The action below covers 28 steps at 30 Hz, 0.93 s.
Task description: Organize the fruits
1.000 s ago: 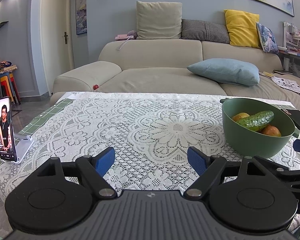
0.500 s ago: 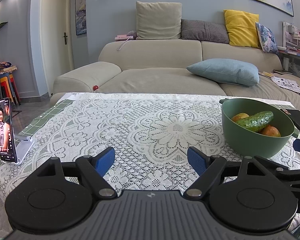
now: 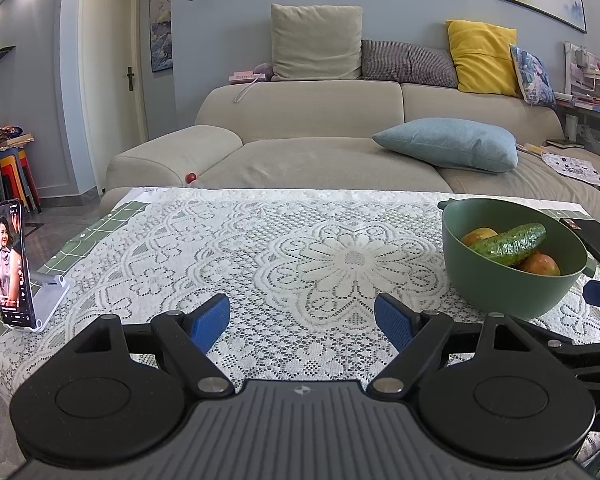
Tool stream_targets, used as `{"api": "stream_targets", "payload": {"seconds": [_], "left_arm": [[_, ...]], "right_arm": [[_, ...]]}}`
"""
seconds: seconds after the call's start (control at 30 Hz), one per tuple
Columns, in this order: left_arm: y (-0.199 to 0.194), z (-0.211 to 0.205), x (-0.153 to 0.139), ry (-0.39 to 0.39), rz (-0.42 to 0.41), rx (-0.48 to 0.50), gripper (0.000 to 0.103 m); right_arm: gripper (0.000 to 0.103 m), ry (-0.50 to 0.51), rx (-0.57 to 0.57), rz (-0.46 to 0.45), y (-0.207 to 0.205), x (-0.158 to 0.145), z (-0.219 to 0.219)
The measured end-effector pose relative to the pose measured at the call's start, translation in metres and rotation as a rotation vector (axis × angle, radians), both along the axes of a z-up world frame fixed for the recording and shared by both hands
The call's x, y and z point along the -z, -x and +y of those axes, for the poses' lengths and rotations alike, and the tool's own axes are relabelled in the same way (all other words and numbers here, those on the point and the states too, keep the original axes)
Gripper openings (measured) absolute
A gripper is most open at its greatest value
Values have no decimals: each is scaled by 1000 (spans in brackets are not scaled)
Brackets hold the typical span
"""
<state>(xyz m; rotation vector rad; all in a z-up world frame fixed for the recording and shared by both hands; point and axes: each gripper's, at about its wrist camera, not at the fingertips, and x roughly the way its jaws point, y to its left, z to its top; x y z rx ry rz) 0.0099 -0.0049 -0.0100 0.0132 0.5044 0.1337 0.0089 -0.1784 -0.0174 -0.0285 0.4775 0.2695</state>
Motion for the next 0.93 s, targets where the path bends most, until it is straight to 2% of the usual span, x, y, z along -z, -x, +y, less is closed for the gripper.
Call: {"api": "stream_targets", "payload": {"seconds": [0.93], "left_arm": [[3,3,-2,17,4,-3,96]], "right_arm": [[99,4,-5,4,1,1,3]]}}
